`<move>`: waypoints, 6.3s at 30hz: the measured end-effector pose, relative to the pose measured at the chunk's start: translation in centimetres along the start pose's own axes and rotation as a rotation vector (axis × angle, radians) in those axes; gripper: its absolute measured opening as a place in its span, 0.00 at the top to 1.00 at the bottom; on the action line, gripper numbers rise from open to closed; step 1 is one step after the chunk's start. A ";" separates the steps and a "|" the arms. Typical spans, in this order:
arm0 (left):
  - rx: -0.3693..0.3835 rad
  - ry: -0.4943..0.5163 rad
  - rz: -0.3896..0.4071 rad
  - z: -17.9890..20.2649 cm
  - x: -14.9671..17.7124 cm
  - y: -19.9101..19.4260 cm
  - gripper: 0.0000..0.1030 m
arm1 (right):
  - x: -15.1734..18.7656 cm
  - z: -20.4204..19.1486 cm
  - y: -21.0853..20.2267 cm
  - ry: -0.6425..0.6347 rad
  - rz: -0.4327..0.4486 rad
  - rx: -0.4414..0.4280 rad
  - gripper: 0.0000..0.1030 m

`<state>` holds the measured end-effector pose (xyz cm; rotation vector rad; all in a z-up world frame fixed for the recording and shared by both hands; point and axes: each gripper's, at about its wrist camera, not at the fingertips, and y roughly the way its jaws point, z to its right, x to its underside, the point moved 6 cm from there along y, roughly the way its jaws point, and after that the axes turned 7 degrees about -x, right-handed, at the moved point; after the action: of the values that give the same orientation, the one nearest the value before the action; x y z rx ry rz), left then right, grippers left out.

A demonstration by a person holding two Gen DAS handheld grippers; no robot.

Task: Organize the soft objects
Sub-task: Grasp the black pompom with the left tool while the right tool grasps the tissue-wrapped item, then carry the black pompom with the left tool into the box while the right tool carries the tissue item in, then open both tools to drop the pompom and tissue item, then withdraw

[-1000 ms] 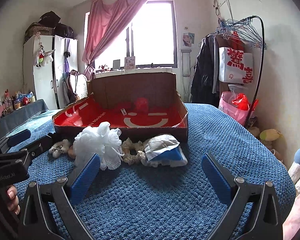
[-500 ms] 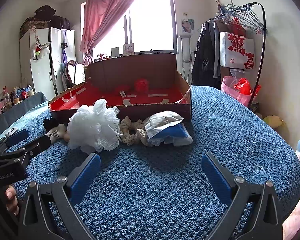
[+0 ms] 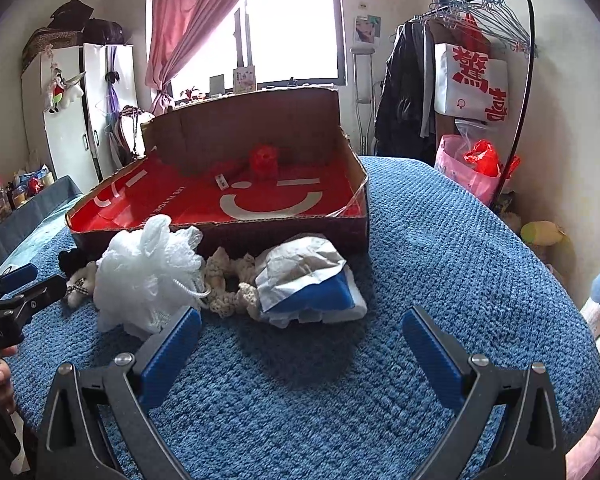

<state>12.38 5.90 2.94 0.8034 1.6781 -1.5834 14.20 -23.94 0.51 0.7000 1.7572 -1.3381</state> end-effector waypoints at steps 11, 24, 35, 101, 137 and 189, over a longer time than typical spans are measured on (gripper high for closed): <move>0.025 -0.033 -0.121 -2.9 -1.8 3.9 0.04 | -2.3 0.9 4.3 -0.049 -0.148 -0.020 0.11; 0.072 -0.044 -0.215 -3.6 -1.2 6.4 0.69 | -2.5 0.0 6.1 -0.099 -0.189 -0.099 0.56; 0.100 -0.026 -0.150 -3.2 -2.3 4.0 0.69 | -3.4 0.2 4.8 -0.098 -0.150 -0.119 0.67; 0.209 0.174 -0.192 2.1 -14.5 10.9 0.71 | -16.8 -0.9 11.4 -0.223 -0.147 -0.154 0.71; 0.079 0.273 -0.464 5.5 -17.0 26.8 0.71 | -17.0 1.3 28.3 -0.238 -0.603 0.017 0.69; 0.137 0.117 -0.076 1.5 -18.9 8.5 0.13 | -21.7 -2.3 12.5 -0.240 -0.267 -0.059 0.15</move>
<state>30.27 5.34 13.43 0.9271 1.7148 -1.7485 35.10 -17.32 12.86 0.2640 1.7280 -1.4722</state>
